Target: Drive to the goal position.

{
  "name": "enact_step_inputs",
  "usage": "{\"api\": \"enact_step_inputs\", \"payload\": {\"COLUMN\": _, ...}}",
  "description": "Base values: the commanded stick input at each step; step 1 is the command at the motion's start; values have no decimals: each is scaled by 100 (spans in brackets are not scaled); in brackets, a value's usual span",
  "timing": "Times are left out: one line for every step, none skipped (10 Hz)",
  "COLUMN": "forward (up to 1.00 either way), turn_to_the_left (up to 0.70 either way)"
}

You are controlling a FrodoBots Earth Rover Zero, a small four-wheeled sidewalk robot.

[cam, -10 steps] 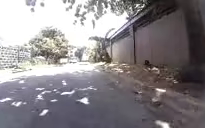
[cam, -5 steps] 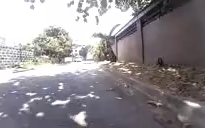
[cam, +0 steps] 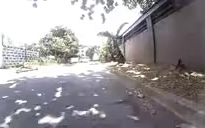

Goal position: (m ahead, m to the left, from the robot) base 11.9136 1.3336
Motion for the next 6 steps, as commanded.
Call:
{"api": "enact_step_inputs", "payload": {"forward": 100, "turn_to_the_left": 0}}
{"api": "enact_step_inputs", "payload": {"forward": 100, "turn_to_the_left": 0}}
{"api": "enact_step_inputs", "payload": {"forward": 100, "turn_to_the_left": 0}}
{"api": "enact_step_inputs", "payload": {"forward": 100, "turn_to_the_left": 0}}
{"api": "enact_step_inputs", "payload": {"forward": 100, "turn_to_the_left": 0}}
{"api": "enact_step_inputs", "payload": {"forward": 100, "turn_to_the_left": 0}}
